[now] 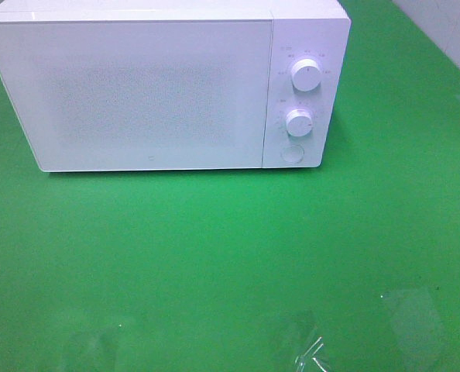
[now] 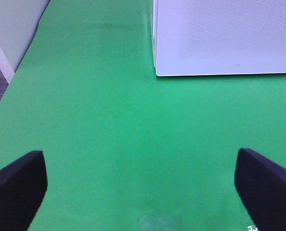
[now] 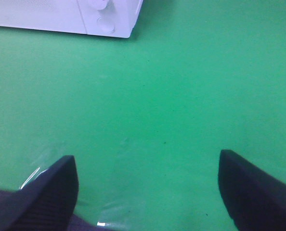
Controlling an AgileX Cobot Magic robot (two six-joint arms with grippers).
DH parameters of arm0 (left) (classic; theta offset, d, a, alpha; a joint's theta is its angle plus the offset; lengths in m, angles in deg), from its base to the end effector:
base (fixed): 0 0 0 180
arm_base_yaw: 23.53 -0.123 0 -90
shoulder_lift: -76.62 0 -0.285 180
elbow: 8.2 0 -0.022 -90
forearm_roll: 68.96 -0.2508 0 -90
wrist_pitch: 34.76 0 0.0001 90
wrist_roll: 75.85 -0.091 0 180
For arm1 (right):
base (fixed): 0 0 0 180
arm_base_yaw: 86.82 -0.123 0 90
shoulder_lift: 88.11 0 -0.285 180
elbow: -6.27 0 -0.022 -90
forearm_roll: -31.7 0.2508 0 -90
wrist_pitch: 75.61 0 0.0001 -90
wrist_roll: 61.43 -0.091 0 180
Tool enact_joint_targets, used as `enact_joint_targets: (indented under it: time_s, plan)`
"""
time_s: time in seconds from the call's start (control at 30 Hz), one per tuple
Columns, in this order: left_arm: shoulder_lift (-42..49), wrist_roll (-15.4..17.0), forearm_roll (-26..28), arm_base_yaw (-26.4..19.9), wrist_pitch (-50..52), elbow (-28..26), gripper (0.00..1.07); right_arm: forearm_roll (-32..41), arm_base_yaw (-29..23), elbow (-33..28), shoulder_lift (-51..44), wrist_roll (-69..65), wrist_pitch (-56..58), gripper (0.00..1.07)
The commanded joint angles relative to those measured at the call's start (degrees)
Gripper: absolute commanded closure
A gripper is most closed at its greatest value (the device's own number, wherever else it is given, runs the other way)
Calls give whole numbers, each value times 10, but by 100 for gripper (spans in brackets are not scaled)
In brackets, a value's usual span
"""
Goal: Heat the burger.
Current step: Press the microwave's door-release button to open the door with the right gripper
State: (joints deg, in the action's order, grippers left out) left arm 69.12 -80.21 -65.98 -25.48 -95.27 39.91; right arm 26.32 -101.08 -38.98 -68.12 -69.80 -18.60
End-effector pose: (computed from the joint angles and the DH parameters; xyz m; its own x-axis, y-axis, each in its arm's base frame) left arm -0.0063 -0.0043 0.2799 -0.4386 0.0355 -0.8980 0.0288 0.9993 0.0254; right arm 0.0284 -0.0002 0.2971 -0.5303 -0.0374 -0.8470 -0.1314 0.9906 0.0386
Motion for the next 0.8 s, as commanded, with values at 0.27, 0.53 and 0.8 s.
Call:
enact_joint_targets:
  time_s: [0.27, 0.53, 0.8]
  plan:
    - [11, -1, -1, 0, 8, 3, 9, 3, 65, -29, -97, 2, 3, 31]
    - [11, 0, -1, 0, 8, 3, 9, 3, 88, -29, -139, 2, 3, 31]
    - [11, -1, -1, 0, 8, 3, 9, 3, 87, -29, -139, 2, 3, 31]
